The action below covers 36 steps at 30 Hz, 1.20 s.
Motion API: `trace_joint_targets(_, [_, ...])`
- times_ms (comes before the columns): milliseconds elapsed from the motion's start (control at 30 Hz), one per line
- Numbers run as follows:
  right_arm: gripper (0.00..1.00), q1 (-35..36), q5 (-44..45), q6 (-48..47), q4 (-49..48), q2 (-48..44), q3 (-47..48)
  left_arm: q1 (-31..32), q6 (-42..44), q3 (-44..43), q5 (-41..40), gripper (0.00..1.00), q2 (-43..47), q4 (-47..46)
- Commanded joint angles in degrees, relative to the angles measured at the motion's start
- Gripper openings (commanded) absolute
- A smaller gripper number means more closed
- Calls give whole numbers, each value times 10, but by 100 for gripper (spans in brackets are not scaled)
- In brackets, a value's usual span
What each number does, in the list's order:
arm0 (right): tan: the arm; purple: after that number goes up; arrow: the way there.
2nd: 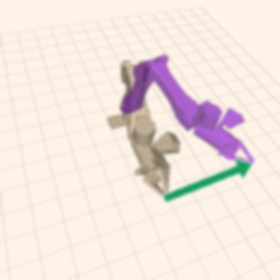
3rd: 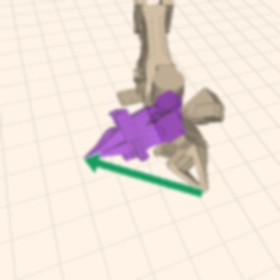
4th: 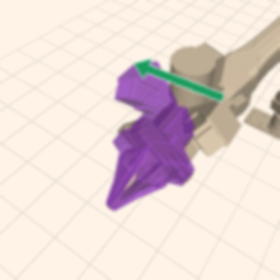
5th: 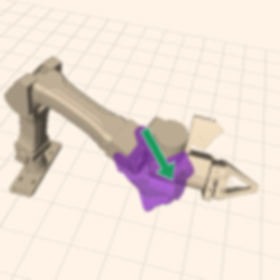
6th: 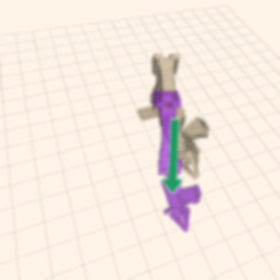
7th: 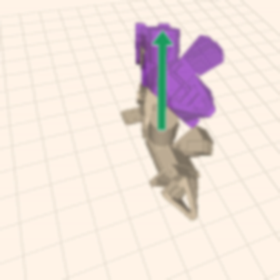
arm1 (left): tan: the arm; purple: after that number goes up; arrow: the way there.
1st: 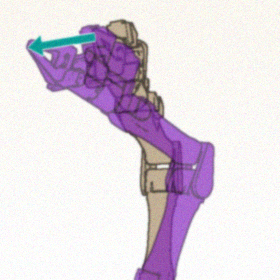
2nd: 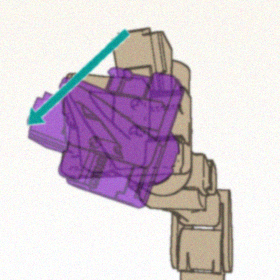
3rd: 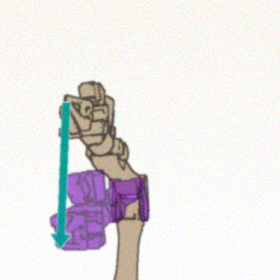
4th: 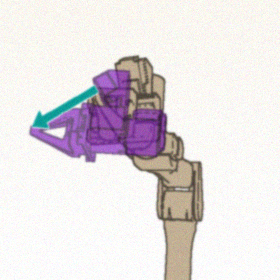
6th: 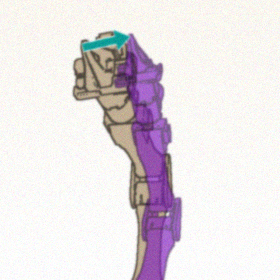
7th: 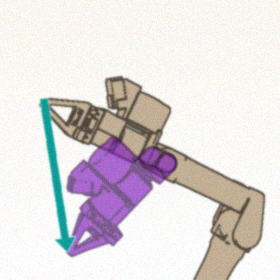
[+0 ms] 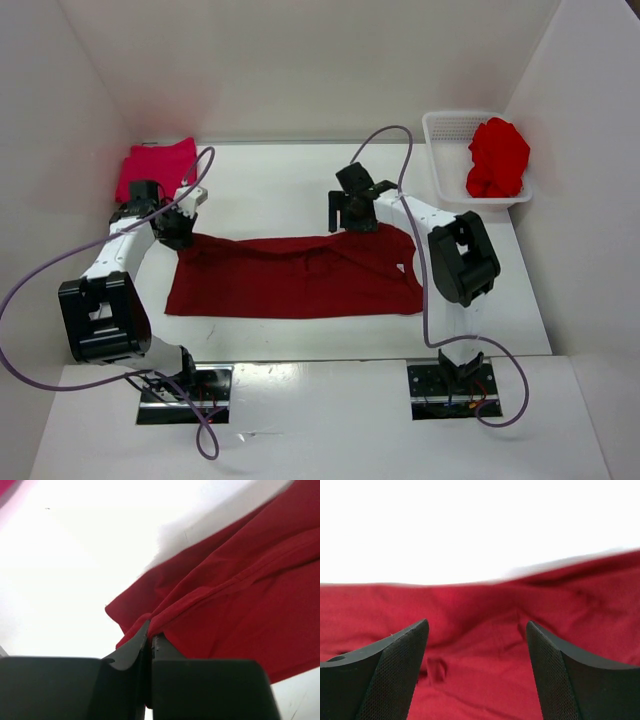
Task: Fold and stack the t-shirts
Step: Fold the other side of the tshirt into a rectangle
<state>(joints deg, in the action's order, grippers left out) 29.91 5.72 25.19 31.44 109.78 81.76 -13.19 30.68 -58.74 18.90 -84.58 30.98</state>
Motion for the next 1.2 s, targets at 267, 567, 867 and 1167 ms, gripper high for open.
trace_joint_targets(267, [73, -20, -43, 4, -15, 54, 31, 2, -18, -15, 0, 3, 8, -18])
trace_joint_targets(567, [18, -20, -73, 21, -16, 37, 1, 2, -18, -15, -5, 3, 3, -18])
trace_joint_targets(867, [0, -36, -13, 27, 25, 8, 38, 2, -46, -49, -24, 3, -17, -70])
trace_joint_targets(1167, [0, -66, 53, 15, 75, 28, 180, 54, -65, -119, -123, 5, -75, -179])
